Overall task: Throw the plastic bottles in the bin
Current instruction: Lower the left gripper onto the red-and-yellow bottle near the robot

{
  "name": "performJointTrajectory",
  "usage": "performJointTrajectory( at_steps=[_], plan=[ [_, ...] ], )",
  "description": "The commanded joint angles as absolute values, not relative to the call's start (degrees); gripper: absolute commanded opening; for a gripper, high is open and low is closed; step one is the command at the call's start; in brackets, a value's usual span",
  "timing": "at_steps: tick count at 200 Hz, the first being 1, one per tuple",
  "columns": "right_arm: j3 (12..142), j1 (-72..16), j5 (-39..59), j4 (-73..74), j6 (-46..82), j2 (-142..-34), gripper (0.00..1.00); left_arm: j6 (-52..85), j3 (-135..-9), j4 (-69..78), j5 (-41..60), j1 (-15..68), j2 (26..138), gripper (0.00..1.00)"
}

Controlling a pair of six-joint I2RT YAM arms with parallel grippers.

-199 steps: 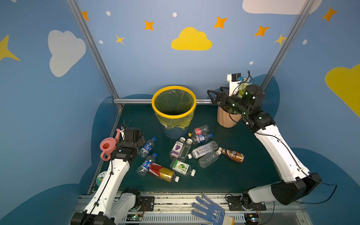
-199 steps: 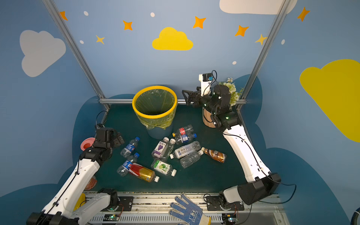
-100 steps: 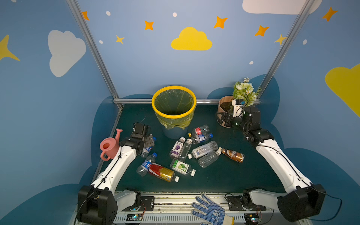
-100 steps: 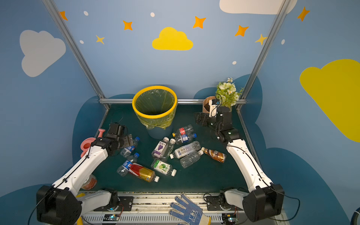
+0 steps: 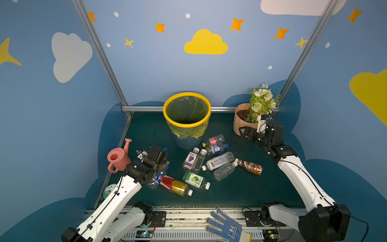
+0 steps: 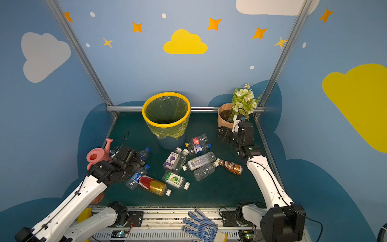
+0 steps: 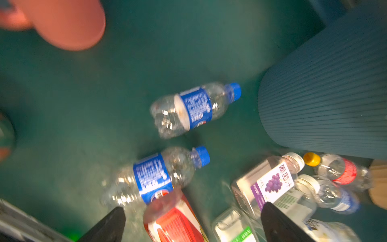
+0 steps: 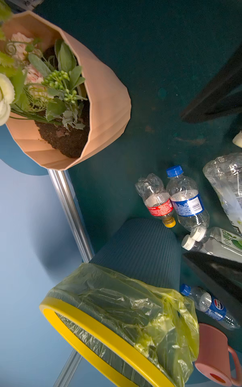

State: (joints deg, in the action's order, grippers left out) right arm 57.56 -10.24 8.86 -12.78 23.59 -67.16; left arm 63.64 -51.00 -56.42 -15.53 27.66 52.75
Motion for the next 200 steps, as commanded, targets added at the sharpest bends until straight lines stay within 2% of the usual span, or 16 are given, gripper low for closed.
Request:
performJointTrajectory(
  at_steps=[1, 46, 65, 117, 200],
  plan=[
    [56.0, -9.4, 9.2, -12.9, 24.5, -67.6, 0.93, 77.3, -50.7, -60.6, -12.3, 30.6, 53.8, 0.99],
    [53.3, -7.1, 10.3, -12.9, 23.7, -66.4, 0.93, 84.7, -49.7, -60.1, -5.5, 37.4, 61.9, 0.99],
    [52.4, -5.6, 11.0, -13.3, 23.4, -65.4, 0.93, 86.3, -47.4, -58.9, -1.9, 37.7, 64.0, 0.98],
    [48.5, -1.5, 13.1, -12.8, 24.1, -62.9, 0.94, 89.0, -46.2, -59.3, -1.0, 39.3, 64.8, 0.97],
    [46.8, 2.6, 16.4, -13.4, 24.4, -61.4, 0.94, 87.7, -40.6, -51.0, 2.4, 39.3, 70.6, 0.94]
  ],
)
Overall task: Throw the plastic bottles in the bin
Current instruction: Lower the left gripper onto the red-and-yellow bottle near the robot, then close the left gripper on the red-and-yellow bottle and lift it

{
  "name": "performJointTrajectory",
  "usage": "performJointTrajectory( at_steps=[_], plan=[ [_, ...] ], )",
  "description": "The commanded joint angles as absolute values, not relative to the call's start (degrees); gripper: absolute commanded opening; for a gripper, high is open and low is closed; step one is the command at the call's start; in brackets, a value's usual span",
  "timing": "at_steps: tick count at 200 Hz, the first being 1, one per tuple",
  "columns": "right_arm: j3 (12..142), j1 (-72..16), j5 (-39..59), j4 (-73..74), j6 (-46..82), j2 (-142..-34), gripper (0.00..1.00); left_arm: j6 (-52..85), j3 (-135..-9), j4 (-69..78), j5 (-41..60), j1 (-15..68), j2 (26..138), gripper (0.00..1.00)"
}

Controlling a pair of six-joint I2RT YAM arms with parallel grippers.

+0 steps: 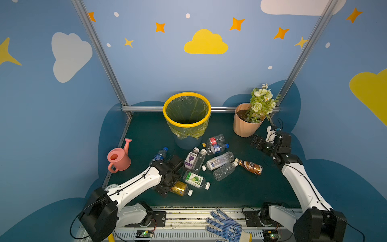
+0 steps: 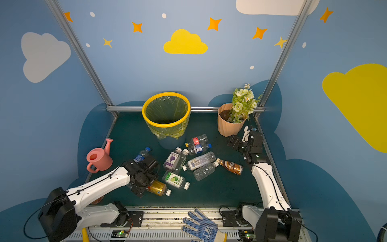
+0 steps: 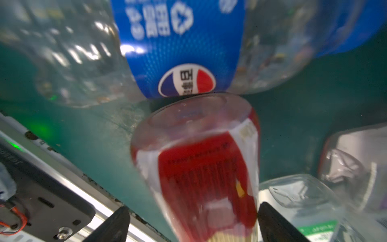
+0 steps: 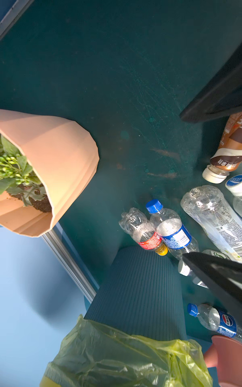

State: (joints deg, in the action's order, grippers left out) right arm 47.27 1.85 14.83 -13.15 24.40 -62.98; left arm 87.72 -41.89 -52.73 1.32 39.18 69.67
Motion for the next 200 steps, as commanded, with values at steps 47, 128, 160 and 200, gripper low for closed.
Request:
performJointTrajectory(
  at_steps=[47, 128, 160, 200],
  plan=[
    [45.9, 3.6, 17.5, -13.5, 24.9, -60.7, 0.94, 86.0, -39.0, -48.6, 2.7, 38.2, 72.6, 0.93],
    [45.3, 4.8, 17.8, -14.1, 25.6, -59.1, 0.94, 81.7, -40.0, -47.2, 4.8, 37.2, 78.6, 0.87],
    [44.8, 5.2, 17.6, -14.2, 25.8, -58.1, 0.94, 82.0, -39.3, -46.9, 3.4, 37.1, 77.1, 0.78],
    [44.6, 5.7, 17.7, -14.0, 26.3, -57.7, 0.94, 81.9, -38.3, -45.7, 2.4, 37.4, 74.5, 0.66]
  ],
)
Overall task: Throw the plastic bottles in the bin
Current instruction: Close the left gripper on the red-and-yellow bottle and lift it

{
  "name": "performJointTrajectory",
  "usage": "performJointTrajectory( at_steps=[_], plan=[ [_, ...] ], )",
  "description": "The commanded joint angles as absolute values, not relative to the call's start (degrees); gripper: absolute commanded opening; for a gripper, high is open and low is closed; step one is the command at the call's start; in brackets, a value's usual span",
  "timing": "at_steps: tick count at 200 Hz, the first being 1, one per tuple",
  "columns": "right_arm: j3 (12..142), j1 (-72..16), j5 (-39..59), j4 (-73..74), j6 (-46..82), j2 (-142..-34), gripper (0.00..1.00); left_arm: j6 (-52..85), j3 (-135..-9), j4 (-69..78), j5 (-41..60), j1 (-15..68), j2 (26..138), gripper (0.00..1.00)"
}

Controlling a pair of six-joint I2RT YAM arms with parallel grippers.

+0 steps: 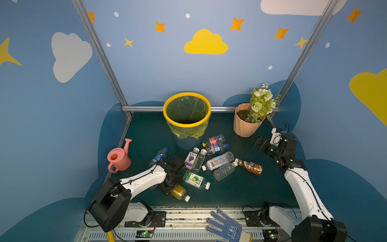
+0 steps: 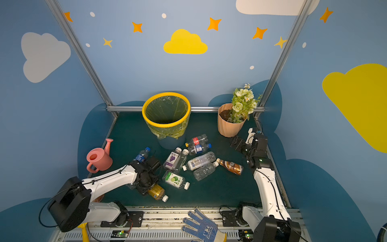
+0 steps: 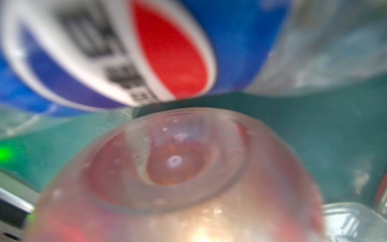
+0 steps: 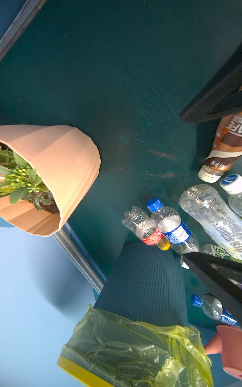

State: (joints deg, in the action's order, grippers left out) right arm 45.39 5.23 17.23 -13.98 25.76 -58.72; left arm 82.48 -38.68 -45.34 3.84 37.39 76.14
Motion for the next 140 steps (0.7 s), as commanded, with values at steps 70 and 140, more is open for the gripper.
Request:
performJointTrajectory(
  at_steps=[70, 140],
  plan=[
    [44.1, 6.0, 17.8, -13.4, 27.2, -57.9, 0.94, 81.6, -42.7, -47.7, -5.5, 40.9, 66.8, 0.62],
    [44.7, 5.9, 22.9, -12.2, 25.7, -59.5, 0.92, 68.2, -61.9, -58.7, -24.9, 43.8, 62.2, 0.61]
  ],
)
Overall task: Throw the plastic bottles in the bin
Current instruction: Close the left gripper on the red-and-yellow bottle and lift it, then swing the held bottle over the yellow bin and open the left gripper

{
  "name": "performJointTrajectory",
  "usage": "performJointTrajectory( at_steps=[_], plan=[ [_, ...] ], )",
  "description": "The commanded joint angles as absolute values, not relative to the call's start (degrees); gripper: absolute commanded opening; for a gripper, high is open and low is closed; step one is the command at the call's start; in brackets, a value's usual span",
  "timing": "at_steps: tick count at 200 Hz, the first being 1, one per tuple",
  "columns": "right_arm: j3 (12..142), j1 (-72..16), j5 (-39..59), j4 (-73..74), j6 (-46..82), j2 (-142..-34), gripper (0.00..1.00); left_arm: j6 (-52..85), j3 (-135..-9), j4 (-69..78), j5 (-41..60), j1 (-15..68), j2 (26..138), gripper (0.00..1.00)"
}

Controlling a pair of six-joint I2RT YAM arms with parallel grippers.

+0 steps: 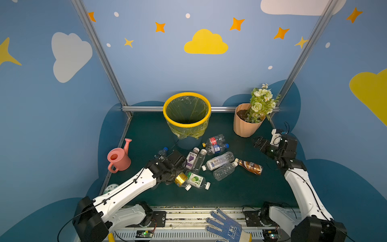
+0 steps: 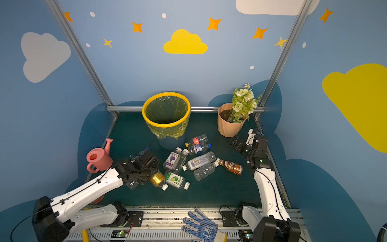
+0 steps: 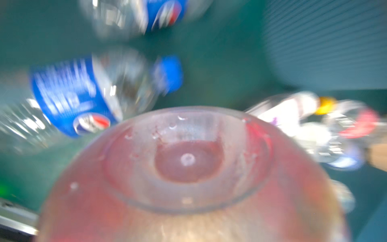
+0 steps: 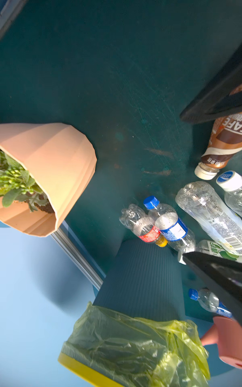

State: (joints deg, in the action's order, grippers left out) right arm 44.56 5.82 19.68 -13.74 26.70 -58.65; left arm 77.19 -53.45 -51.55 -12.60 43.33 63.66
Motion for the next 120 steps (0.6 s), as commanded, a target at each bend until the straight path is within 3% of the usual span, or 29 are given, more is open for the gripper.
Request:
performJointTrajectory(
  at_steps=[1, 33, 61, 88, 120],
  plan=[
    [44.8, 6.0, 23.1, -12.2, 25.6, -59.6, 0.92, 67.9, -62.3, -58.8, -25.2, 43.8, 62.2, 0.61],
    [45.5, 5.7, 25.2, -11.8, 25.5, -60.7, 0.92, 56.6, -74.7, -62.6, -36.4, 44.2, 62.0, 0.6],
    [45.9, 5.2, 25.3, -11.1, 25.8, -60.6, 0.92, 40.3, -83.6, -57.1, -46.3, 45.4, 62.9, 0.59],
    [46.4, 4.7, 25.3, -11.5, 25.9, -60.4, 0.92, 16.5, -89.0, -37.8, -53.4, 47.1, 64.4, 0.6],
    [46.3, 4.1, 24.3, -12.5, 26.4, -58.9, 0.92, -6.5, -88.8, -7.1, -49.8, 47.1, 67.8, 0.6]
  ],
)
